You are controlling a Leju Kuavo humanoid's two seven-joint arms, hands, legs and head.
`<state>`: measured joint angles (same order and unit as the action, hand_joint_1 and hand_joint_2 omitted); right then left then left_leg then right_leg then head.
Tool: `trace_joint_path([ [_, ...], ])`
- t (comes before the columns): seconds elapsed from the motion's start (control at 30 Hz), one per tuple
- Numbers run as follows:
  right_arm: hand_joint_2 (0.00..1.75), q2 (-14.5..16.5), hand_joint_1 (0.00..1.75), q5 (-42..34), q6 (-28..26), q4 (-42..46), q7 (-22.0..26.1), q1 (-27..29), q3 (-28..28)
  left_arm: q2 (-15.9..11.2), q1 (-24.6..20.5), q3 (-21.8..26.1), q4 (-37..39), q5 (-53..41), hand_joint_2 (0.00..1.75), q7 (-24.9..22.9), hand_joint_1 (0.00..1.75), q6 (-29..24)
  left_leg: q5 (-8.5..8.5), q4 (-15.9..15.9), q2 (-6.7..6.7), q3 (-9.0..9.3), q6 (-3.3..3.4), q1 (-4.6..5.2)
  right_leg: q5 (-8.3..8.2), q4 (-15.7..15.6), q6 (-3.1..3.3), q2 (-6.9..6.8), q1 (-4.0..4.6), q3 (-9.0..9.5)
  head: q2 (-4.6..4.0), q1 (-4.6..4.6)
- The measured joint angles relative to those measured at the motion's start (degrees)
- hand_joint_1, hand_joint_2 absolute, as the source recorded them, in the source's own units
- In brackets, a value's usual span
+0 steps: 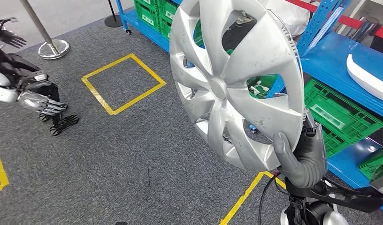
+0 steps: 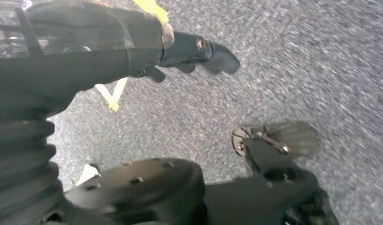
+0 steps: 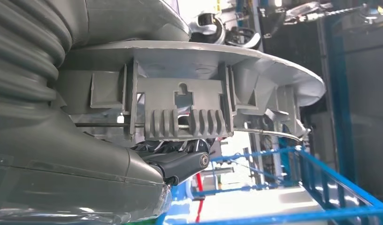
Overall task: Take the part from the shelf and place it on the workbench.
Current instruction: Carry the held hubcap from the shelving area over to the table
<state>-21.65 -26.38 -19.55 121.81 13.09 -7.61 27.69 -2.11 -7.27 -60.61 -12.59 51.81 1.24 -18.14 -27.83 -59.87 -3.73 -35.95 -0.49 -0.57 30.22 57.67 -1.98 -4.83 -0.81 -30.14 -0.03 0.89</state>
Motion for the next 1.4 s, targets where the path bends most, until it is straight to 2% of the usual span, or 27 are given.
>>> trace_joint_path([
  [0.07, 1.75, 0.0, 1.75, -0.1, 0.3, 0.0, 0.2, 0.5, 0.0, -0.1, 0.0, 0.0, 0.0, -0.3, 1.75, -0.6, 0.0, -0.1, 0.13, 0.1, 1.15, 0.06, 0.77, -0.04, 1.16, 0.9, -0.47, 0.82, -0.27, -0.05, 0.0, -0.21],
  [0.1, 1.75, 0.0, 1.75, -0.1, 0.5, 0.1, 0.3, 0.8, -0.1, -0.1, -0.1, 0.0, 0.0, -0.4, 1.75, -0.8, 0.0, -0.2, 0.21, 0.2, 1.78, 0.12, 1.1, -0.08, 2.61, 2.8, -0.61, 1.84, -0.33, -0.75, 0.0, -0.38],
  [0.17, 1.75, 0.0, 1.75, -0.2, 0.8, 0.1, 0.5, 1.6, -0.1, -0.2, -0.1, 0.0, 0.0, -0.4, 1.75, -1.1, 0.0, -0.3, 0.29, 0.2, 3.02, 0.13, 1.61, 0.09, 6.5, 9.9, -0.53, 3.92, -0.27, -3.83, 0.01, -0.78],
  [0.23, 1.75, 0.0, 1.75, -0.5, 1.0, -0.1, 0.8, 2.2, -0.1, -0.2, -0.1, 0.0, 0.0, -0.4, 1.75, -1.3, 0.0, -0.3, 0.35, 0.2, 4.43, 0.14, 1.9, 0.51, 8.29, 15.9, -0.11, 4.47, -0.08, -6.78, 0.01, -1.0],
  [0.27, 1.75, 0.0, 1.75, -0.6, 1.2, -0.2, 1.0, 2.4, -0.1, -0.3, -0.1, 0.0, 0.0, -0.4, 1.75, -1.4, 0.0, -0.3, 0.39, 0.2, 5.17, 0.19, 1.97, 0.74, 7.53, 16.1, 0.26, 4.6, 0.04, -7.09, 0.0, -1.05],
  [0.3, 1.75, 0.0, 1.75, -0.7, 1.4, -0.4, 1.3, 2.5, -0.1, -0.3, -0.1, 0.0, 0.0, -0.4, 1.75, -1.6, 0.0, -0.3, 0.42, 0.2, 5.93, 0.27, 2.02, 0.95, 5.71, 14.2, 0.74, 4.83, 0.2, -6.42, 0.0, -1.08],
  [0.33, 1.75, 0.0, 1.75, -0.7, 1.5, -0.5, 1.5, 2.5, -0.1, -0.3, -0.1, 0.0, 0.0, -0.4, 1.75, -1.8, 0.0, -0.3, 0.45, 0.2, 6.63, 0.38, 2.06, 1.09, 3.31, 10.7, 1.34, 5.48, 0.43, -5.0, 0.0, -1.12],
  [0.4, 1.75, 0.0, 1.75, -0.7, 1.7, -0.5, 1.8, 2.3, -0.1, -0.4, -0.2, 0.0, 0.0, -0.4, 1.75, -1.9, 0.0, -0.2, 0.58, 0.2, 7.81, 0.36, 1.99, 1.17, 0.13, 4.0, 2.56, 7.76, 0.77, -2.22, 0.01, -1.07],
  [0.47, 1.75, 0.1, 1.75, -0.5, 1.8, -0.5, 1.8, 1.9, -0.1, -0.4, -0.2, 0.0, 0.0, -0.4, 1.75, -1.4, 0.0, -0.1, 0.94, 0.2, 8.77, -0.09, 1.52, 0.89, -0.32, 1.4, 3.12, 8.83, 1.03, -1.21, 0.01, -1.21],
  [0.5, 1.75, 0.1, 1.75, -0.3, 1.9, -0.6, 1.6, 1.6, -0.1, -0.4, -0.2, 0.0, 0.0, -0.3, 1.75, -0.9, 0.0, 0.0, 1.17, 0.3, 9.29, -0.31, 1.18, 0.75, -0.47, 0.8, 3.1, 8.38, 1.13, -1.09, 0.01, -1.32],
  [0.53, 1.75, 0.1, 1.75, 0.0, 1.9, -0.6, 1.5, 1.3, 0.0, -0.4, -0.1, 0.0, 0.0, -0.3, 1.75, -0.3, 0.0, 0.1, 1.22, 0.2, 9.18, -0.49, 0.91, 0.7, -0.71, 0.3, 3.0, 7.76, 1.08, -0.87, 0.01, -1.44],
  [0.6, 1.75, 0.3, 1.75, 0.5, 1.9, -0.6, 1.2, 0.8, 0.0, -0.5, 0.0, 0.0, 0.0, -0.2, 1.75, 0.6, 0.0, 0.2, -0.23, -1.6, 6.47, -1.48, 0.36, 0.88, -1.37, -0.9, 2.98, 6.49, 0.88, -0.32, 0.01, -1.3],
  [0.67, 1.75, 0.6, 1.75, 0.7, 1.9, -0.5, 1.0, 0.5, 0.1, -0.5, -0.1, 0.0, 0.0, -0.2, 1.75, 1.1, 0.0, 0.2, -3.69, -7.4, 3.66, -4.36, -0.32, 0.68, -1.68, -1.5, 3.08, 5.1, 0.8, -0.09, 0.0, -1.03],
  [0.73, 1.75, 0.7, 1.75, 0.7, 1.9, -0.6, 0.9, 0.5, 0.1, -0.5, -0.2, 0.0, 0.0, -0.2, 1.75, 1.2, 0.0, 0.3, -5.98, -13.4, 3.52, -7.25, -1.04, 0.04, -1.65, -1.4, 3.01, 3.62, 0.72, -0.17, -0.01, -0.87],
  [0.77, 1.75, 0.8, 1.75, 0.7, 1.9, -0.7, 0.9, 0.5, 0.2, -0.5, -0.2, 0.0, 0.0, -0.2, 1.75, 1.3, 0.0, 0.3, -5.66, -14.0, 3.49, -7.42, -1.39, -0.23, -1.55, -1.3, 2.86, 2.88, 0.63, -0.18, -0.01, -0.84],
  [0.8, 1.75, 0.9, 1.75, 0.8, 1.8, -0.8, 0.8, 0.5, 0.3, -0.5, -0.2, 0.0, 0.0, -0.2, 1.75, 1.4, 0.0, 0.3, -4.42, -12.5, 3.28, -6.46, -1.71, -0.46, -1.41, -1.2, 2.63, 2.21, 0.5, -0.16, -0.01, -0.82],
  [0.87, 1.75, 1.0, 1.75, 1.4, 1.6, -1.0, 0.5, 0.3, 0.4, -0.5, -0.1, 0.0, 0.0, -0.2, 1.75, 1.5, 0.0, 0.5, -1.29, -5.5, 1.19, -2.36, -2.21, -0.63, -0.92, -0.6, 1.9, 1.1, 0.3, -0.11, 0.0, -0.72],
  [0.93, 1.75, 1.1, 1.75, 2.1, 1.0, -1.0, -0.1, 0.0, 0.5, -0.4, -0.1, 0.0, 0.0, -0.2, 1.75, 1.3, 0.0, 0.9, -0.12, -0.7, -1.13, 0.21, -1.6, -0.48, -0.36, 0.0, 1.1, 0.36, 0.47, -0.17, 0.01, -0.59],
  [0.97, 1.75, 1.1, 1.75, 2.5, 0.7, -1.0, -0.4, -0.2, 0.6, -0.3, 0.0, 0.0, 0.0, -0.2, 1.75, 1.1, 0.0, 1.1, -0.33, -0.2, -1.63, 0.34, -1.02, -0.28, -0.22, 0.1, 0.79, 0.05, 0.6, -0.17, 0.01, -0.64],
  [1.03, 1.75, 1.1, 1.75, 3.2, 0.0, -0.8, -1.2, -0.4, 0.9, -0.2, 0.0, 0.0, 0.0, -0.2, 1.75, 0.5, 0.0, 1.5, -0.14, -0.1, -0.56, 0.15, 0.15, -0.2, -0.02, 0.1, 0.23, -0.35, 0.49, -0.07, 0.01, -0.92],
  [1.1, 1.75, 1.1, 1.75, 3.8, -0.9, -0.5, -2.1, -0.3, 1.1, -0.1, 0.0, 0.0, 0.0, -0.3, 1.75, 0.1, 0.0, 1.9, 0.09, 0.0, 0.69, 0.11, 0.8, -0.23, 1.57, 1.6, -0.34, 1.31, 0.2, -0.57, 0.01, -1.1],
  [1.17, 1.75, 1.1, 1.75, 4.4, -1.8, -0.1, -2.8, 0.0, 1.3, 0.1, -0.1, 0.0, 0.0, -0.7, 1.75, -0.3, 0.0, 2.2, 0.23, 0.1, 1.99, 0.12, 1.28, -0.12, 5.32, 7.7, -0.43, 3.69, 0.19, -3.04, 0.01, -1.37],
  [1.23, 1.75, 1.1, 1.75, 4.8, -2.5, 0.2, -3.4, 0.4, 1.4, 0.4, -0.1, 0.0, 0.0, -1.2, 1.75, -1.0, 0.0, 2.3, 0.3, 0.1, 3.49, 0.12, 1.63, 0.25, 8.23, 15.0, -0.01, 4.43, 0.34, -6.37, 0.01, -1.55],
  [1.27, 1.75, 1.1, 1.75, 4.8, -2.7, 0.3, -3.7, 0.6, 1.5, 0.4, -0.1, 0.0, 0.0, -1.3, 1.75, -1.2, 0.0, 2.3, 0.33, 0.1, 4.3, 0.14, 1.74, 0.44, 8.21, 16.6, 0.33, 4.55, 0.41, -7.21, 0.01, -1.58],
  [1.3, 1.75, 1.1, 1.75, 4.8, -2.9, 0.3, -3.8, 0.7, 1.5, 0.4, 0.0, 0.0, 0.0, -1.4, 1.75, -1.3, 0.0, 2.3, 0.38, 0.1, 5.13, 0.18, 1.83, 0.61, 7.0, 15.9, 0.76, 4.71, 0.52, -7.07, 0.0, -1.59],
  [1.33, 1.75, 1.1, 1.75, 4.7, -2.9, 0.4, -3.9, 0.7, 1.5, 0.4, 0.0, 0.0, 0.0, -1.4, 1.75, -1.2, 0.0, 2.2, 0.42, 0.1, 5.93, 0.26, 1.89, 0.75, 4.9, 13.2, 1.26, 5.05, 0.7, -6.02, 0.0, -1.6],
  [1.4, 1.75, 1.1, 1.75, 4.3, -2.9, 0.4, -4.0, 0.0, 1.5, 0.5, -0.1, 0.0, 0.0, -1.2, 1.75, -0.8, 0.0, 1.8, 0.55, 0.0, 7.31, 0.28, 1.88, 0.86, 0.8, 5.8, 2.34, 7.04, 1.09, -3.01, 0.0, -1.58],
])
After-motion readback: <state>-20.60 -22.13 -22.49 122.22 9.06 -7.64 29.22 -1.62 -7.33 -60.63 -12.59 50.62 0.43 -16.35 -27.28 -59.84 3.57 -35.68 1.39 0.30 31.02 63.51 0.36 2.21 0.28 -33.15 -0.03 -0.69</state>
